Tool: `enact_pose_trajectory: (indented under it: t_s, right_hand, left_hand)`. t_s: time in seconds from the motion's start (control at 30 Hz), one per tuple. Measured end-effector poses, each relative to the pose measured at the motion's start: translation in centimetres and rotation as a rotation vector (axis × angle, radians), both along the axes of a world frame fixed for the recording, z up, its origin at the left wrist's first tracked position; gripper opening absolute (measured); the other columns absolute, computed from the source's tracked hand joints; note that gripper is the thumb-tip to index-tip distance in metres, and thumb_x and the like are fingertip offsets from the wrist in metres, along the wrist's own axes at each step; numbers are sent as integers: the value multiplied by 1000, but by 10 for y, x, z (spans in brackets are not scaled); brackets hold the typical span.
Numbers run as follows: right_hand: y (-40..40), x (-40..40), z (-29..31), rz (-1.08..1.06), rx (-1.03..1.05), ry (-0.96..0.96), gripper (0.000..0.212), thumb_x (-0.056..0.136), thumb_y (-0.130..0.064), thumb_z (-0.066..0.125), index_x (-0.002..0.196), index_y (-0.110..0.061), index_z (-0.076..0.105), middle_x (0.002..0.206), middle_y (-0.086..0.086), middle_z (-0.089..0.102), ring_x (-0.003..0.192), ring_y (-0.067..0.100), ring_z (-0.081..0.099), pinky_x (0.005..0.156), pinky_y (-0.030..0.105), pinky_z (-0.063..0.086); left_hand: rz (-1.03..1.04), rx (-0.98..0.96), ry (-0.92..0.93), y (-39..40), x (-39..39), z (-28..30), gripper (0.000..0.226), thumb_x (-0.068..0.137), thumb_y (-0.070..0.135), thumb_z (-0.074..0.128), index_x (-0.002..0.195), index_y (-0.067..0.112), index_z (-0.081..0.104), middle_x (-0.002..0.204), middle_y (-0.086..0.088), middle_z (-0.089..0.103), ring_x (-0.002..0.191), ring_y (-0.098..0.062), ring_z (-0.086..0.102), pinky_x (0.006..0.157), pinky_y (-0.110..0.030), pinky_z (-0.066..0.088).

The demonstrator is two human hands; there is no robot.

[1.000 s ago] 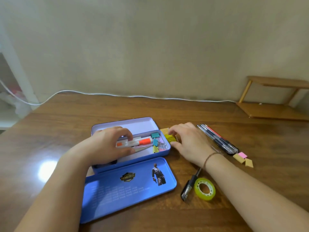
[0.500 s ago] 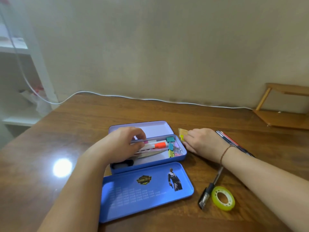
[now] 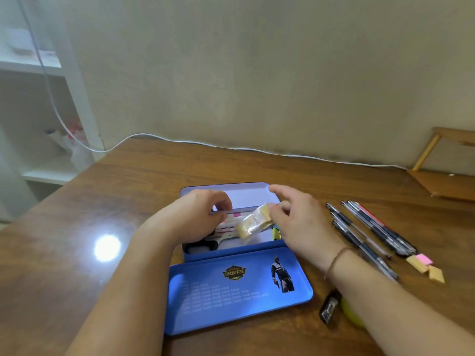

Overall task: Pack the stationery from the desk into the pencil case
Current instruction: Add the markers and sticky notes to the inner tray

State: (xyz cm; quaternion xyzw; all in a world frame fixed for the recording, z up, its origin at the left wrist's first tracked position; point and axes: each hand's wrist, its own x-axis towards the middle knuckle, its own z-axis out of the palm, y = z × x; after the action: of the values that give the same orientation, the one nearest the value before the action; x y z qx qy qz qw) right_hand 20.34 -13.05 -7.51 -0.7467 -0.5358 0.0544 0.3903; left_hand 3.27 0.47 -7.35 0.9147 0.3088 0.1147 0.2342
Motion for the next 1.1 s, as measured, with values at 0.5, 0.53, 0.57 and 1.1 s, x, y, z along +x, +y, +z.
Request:
enact_pose_trajectory:
  t_s: [0.5,0.53,0.57,1.1]
  right_hand:
    - [-1,0,2,41,-202,-136,11,97,-25,41,100,-32,49,66,-4,59,65,16,58,53,32,40]
    - [-2,-1,2,47,-203,-115,11,97,-25,42,99,-32,49,66,-4,59,66,16,59,53,32,41]
    - [-2,-4,1,53,-213,-140,11,97,-25,42,98,-33,50,67,-6,59,68,16,57,55,31,40]
    - [-14,-18,2,389,-289,-596,33,93,-50,41,112,-37,64,114,-20,57,105,10,40,90,32,33]
  left_hand:
    - [-7,7,32,-1,-1,0,18,92,28,59,107,38,63,108,17,61,98,-9,58,83,-25,47]
    - [-7,8,36,-1,-1,0,19,92,28,59,108,37,62,109,17,60,98,-9,58,83,-25,47]
    - [-9,10,39,-1,-1,0,19,92,29,59,109,37,62,110,16,61,99,-9,58,83,-25,47]
    - [-135,-164,190,-8,-11,10,88,48,60,84,125,51,43,125,19,47,117,-10,45,99,-37,45]
